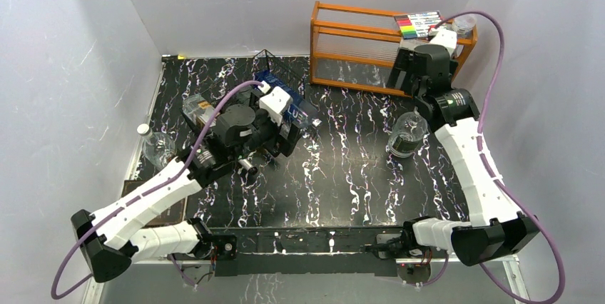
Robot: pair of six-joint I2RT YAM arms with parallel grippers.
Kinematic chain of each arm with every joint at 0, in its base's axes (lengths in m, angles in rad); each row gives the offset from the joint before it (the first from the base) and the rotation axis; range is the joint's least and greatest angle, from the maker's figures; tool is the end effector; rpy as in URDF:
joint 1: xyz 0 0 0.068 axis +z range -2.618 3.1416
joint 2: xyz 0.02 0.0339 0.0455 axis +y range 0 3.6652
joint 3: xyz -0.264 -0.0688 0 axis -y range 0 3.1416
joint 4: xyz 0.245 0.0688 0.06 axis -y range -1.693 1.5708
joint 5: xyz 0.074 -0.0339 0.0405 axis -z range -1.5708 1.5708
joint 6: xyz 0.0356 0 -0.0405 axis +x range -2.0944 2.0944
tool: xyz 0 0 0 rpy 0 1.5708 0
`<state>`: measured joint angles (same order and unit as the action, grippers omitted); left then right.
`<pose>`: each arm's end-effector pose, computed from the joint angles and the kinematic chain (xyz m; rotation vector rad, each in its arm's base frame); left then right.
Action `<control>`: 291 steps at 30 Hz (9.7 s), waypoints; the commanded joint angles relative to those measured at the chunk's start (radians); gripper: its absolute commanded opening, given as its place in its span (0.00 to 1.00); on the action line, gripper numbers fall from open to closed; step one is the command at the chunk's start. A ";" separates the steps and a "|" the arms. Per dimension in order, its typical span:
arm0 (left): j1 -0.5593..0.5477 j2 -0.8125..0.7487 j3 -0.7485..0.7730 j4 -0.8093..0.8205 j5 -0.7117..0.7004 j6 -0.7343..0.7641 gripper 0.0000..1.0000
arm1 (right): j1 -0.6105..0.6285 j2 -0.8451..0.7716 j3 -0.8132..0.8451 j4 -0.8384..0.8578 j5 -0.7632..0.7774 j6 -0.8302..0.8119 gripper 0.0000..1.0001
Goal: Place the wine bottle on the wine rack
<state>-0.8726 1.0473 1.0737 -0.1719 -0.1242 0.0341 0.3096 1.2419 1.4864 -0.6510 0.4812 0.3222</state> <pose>0.1574 -0.1806 0.3927 0.6780 1.6050 -0.5132 0.2478 0.0620 0.4391 0.3196 1.9026 -0.0547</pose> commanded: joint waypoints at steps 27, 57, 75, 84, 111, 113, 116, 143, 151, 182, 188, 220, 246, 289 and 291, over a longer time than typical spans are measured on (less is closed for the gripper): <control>-0.001 0.142 0.007 0.079 0.107 -0.044 0.98 | -0.161 0.030 -0.230 -0.116 -0.080 0.033 0.48; -0.001 0.137 -0.027 0.103 0.048 -0.102 0.98 | -0.157 0.020 -0.204 -0.058 -0.220 0.006 0.21; -0.001 0.254 -0.110 0.206 0.124 -0.359 0.97 | 0.130 -0.052 -0.244 0.012 -0.494 0.258 0.21; -0.002 0.338 -0.145 0.182 0.126 -0.480 0.97 | 0.131 -0.272 -0.565 0.127 -0.651 0.289 0.21; -0.003 0.234 -0.247 0.299 0.011 -0.528 0.89 | 0.138 -0.387 -0.742 -0.039 -0.960 0.181 0.18; -0.002 0.241 -0.239 0.312 0.000 -0.539 0.90 | 0.155 -0.368 -0.737 -0.065 -0.953 0.174 0.19; -0.002 0.285 -0.194 0.288 -0.009 -0.561 0.91 | 0.220 -0.341 -0.751 -0.057 -0.884 0.196 0.19; 0.122 0.439 -0.106 0.189 0.208 -0.658 0.92 | 0.393 -0.107 -0.780 -0.021 -0.402 0.317 0.39; 0.135 0.425 -0.114 0.176 0.203 -0.651 0.92 | 0.396 -0.090 -0.791 0.018 -0.384 0.340 0.49; 0.161 0.338 -0.124 0.125 0.161 -0.617 0.92 | 0.396 0.056 -0.834 0.255 -0.107 0.324 0.61; 0.166 0.326 -0.120 0.114 0.152 -0.610 0.92 | 0.396 0.084 -0.883 0.312 -0.116 0.338 0.57; 0.194 0.283 -0.086 0.070 0.135 -0.582 0.93 | 0.395 -0.081 -0.979 0.565 -0.019 0.211 0.00; 0.209 0.128 0.136 -0.067 -0.056 -0.429 0.94 | 0.394 -0.432 -0.923 0.686 -0.008 0.092 0.00; 0.210 -0.227 0.292 -0.158 -0.257 -0.199 0.97 | 0.612 0.763 0.297 0.873 -0.543 0.024 0.00; 0.210 -0.227 0.289 -0.159 -0.259 -0.197 0.97 | 0.610 0.777 0.308 0.864 -0.553 0.026 0.00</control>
<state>-0.6693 0.8314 1.3624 -0.3305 -0.3637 -0.1677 0.9245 2.0670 1.6577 -0.0471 -0.0383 0.3630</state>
